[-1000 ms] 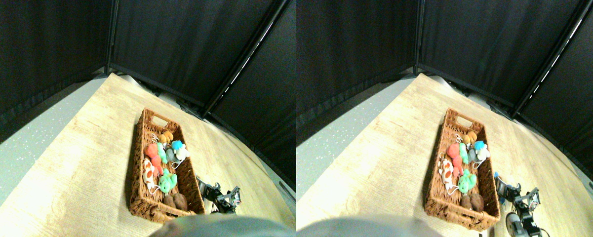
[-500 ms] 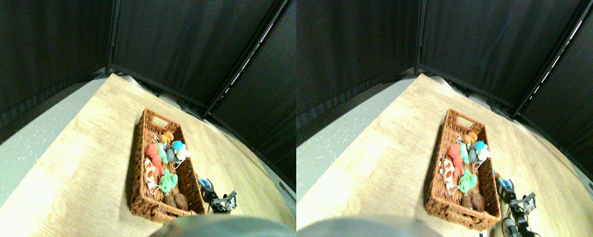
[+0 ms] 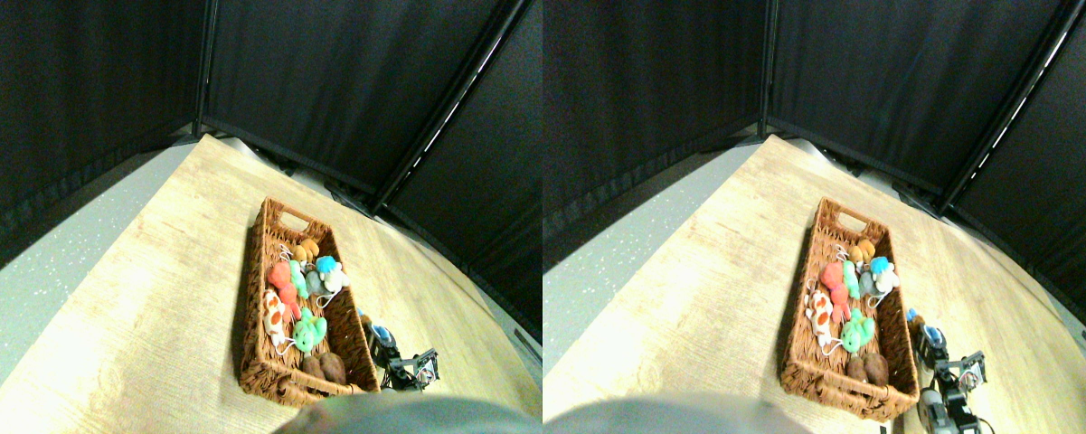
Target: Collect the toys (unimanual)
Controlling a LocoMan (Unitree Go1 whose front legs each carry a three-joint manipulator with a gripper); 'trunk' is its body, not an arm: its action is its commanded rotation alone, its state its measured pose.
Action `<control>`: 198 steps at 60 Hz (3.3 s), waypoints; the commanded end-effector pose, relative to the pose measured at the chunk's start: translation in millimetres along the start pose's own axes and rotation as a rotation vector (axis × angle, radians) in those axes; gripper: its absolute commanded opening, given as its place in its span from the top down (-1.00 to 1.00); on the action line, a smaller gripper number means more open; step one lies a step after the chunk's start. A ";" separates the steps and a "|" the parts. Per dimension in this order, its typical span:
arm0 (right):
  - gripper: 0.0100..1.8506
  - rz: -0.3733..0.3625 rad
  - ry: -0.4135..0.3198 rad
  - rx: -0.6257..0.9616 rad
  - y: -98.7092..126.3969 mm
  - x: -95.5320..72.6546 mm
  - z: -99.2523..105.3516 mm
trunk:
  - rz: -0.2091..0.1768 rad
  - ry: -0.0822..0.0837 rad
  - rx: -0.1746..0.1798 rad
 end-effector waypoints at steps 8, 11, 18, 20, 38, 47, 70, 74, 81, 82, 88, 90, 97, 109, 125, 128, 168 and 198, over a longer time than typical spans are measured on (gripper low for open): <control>0.95 0.174 0.000 -0.129 46.4 -11.1 1.1 | -0.016 0.005 0.018; 0.95 0.200 -0.006 -0.145 53.7 -12.9 0.9 | -0.022 0.001 0.022; 0.95 0.255 0.015 -0.164 74.7 -20.7 0.2 | -0.030 -0.006 0.030; 0.95 0.269 0.035 -0.152 79.9 -21.9 0.6 | -0.035 -0.010 0.032; 0.95 0.346 0.073 -0.181 104.6 -37.0 -11.0 | -0.033 -0.029 0.039; 0.95 0.371 0.107 -0.211 115.2 -42.6 -22.8 | -0.031 -0.038 0.039; 0.95 0.407 0.209 -0.264 127.7 -54.1 -47.7 | 0.005 -0.068 0.003; 0.95 0.422 0.227 -0.269 128.8 -56.3 -52.1 | 0.010 -0.070 -0.004; 0.95 0.431 0.242 -0.272 128.3 -62.5 -63.5 | 0.017 -0.075 -0.022; 0.95 0.428 0.241 -0.284 128.0 -63.3 -65.5 | 0.019 -0.074 -0.024; 0.95 0.426 0.306 -0.263 126.7 -67.4 -74.4 | 0.025 -0.074 -0.035; 0.95 0.425 0.322 -0.254 126.5 -67.9 -75.9 | 0.028 -0.075 -0.039; 0.95 0.428 0.350 -0.256 126.0 -72.8 -84.4 | 0.034 -0.074 -0.053; 0.95 0.417 0.375 -0.259 122.9 -83.9 -97.7 | 0.037 -0.075 -0.064; 0.95 0.384 0.383 -0.214 115.9 -89.1 -104.2 | 0.039 -0.072 -0.066; 0.95 0.378 0.375 -0.210 115.5 -88.7 -103.5 | 0.039 -0.071 -0.066; 0.04 0.401 0.247 -0.253 127.6 -80.0 -79.5 | 0.000 -0.050 -0.016; 0.20 0.458 0.030 -0.240 130.1 -61.3 -13.4 | -0.070 -0.031 0.072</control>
